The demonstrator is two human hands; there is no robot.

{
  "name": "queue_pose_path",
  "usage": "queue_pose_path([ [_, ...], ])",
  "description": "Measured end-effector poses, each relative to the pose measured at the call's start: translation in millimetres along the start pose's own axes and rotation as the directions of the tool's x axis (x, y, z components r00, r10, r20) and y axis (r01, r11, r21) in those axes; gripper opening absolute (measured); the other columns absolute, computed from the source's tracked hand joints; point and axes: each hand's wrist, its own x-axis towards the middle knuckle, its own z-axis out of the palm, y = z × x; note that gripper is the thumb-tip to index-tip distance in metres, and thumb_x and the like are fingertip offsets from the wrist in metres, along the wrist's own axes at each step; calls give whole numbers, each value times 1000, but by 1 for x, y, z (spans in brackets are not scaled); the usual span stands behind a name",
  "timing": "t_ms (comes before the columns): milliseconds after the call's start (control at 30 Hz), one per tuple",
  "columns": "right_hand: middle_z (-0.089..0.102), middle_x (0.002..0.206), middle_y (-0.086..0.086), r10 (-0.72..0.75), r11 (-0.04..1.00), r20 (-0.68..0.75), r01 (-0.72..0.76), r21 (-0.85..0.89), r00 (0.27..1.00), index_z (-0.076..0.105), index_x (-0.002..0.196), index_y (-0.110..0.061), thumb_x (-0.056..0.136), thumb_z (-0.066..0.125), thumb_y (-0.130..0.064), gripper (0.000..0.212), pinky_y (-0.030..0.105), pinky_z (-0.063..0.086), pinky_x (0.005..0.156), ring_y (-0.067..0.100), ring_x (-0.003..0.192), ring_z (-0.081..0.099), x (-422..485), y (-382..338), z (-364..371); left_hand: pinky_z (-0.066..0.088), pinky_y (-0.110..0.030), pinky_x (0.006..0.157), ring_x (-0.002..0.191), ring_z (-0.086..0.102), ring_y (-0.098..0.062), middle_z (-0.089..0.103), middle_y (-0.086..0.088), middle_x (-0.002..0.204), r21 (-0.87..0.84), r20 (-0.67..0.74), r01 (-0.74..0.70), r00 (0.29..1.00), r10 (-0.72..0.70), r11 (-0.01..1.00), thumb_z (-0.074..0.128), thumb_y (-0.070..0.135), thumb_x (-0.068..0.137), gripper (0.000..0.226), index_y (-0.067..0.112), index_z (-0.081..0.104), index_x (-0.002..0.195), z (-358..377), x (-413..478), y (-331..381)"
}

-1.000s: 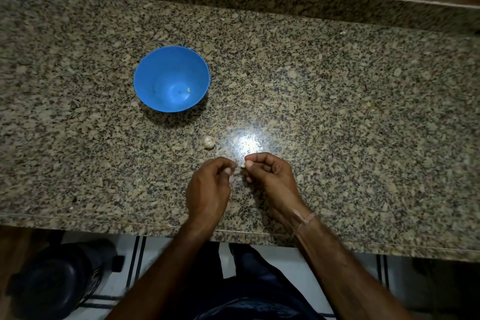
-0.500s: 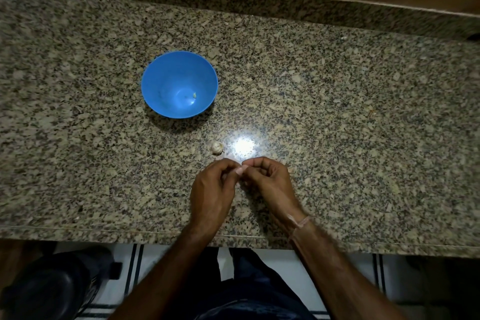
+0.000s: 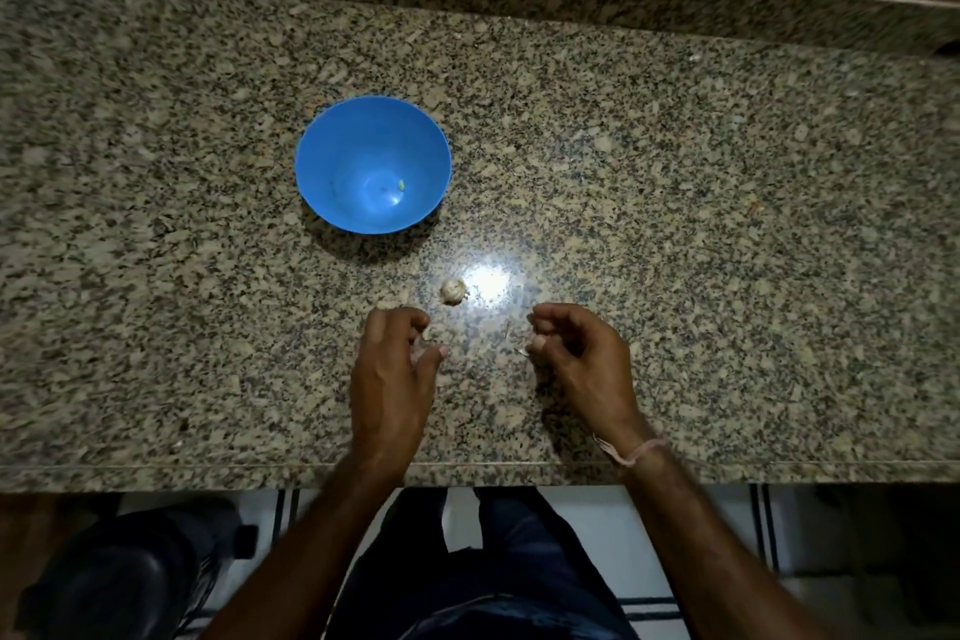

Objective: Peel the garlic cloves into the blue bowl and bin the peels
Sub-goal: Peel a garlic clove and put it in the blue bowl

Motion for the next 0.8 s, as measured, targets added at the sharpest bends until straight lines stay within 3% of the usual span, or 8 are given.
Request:
queue_pose_path([
  [233,67,120,-5,-75,990,-11,73,-121,997,70,126,-19,92,74,-1,38,15,56,89,-2,106,66,-10,11,-14,56,-43,77,101,59,-17,53,3,119,52,171,-150,975,139,987,75,32,93,38,21,55,124,48,0,37],
  [400,66,120,-7,-123,980,76,133,-146,990,70,129,-16,91,75,-4,39,17,55,90,1,109,65,5,13,-32,50,-41,67,88,54,-15,48,7,105,103,68,-70,996,63,992,76,34,91,32,24,49,107,70,-7,49],
  [567,66,117,-1,-160,968,134,183,-175,978,72,126,-12,94,70,3,35,12,54,85,3,104,65,11,22,-54,47,-38,66,82,54,-14,53,7,97,106,-27,-56,998,60,993,71,30,96,13,25,60,100,81,-17,52],
  [733,67,111,-2,-188,952,202,228,-203,961,73,121,-16,94,70,2,32,23,59,87,7,99,66,18,24,-61,40,-31,62,77,53,-12,55,7,90,120,-81,18,997,-8,993,70,25,96,10,22,64,89,92,-20,56],
  [800,67,112,-4,-200,943,227,251,-221,953,73,121,-15,93,71,1,32,24,59,89,6,102,66,18,23,-61,36,-21,61,74,51,-5,54,10,86,86,-115,61,992,-51,994,71,20,95,14,21,63,84,92,-24,58],
])
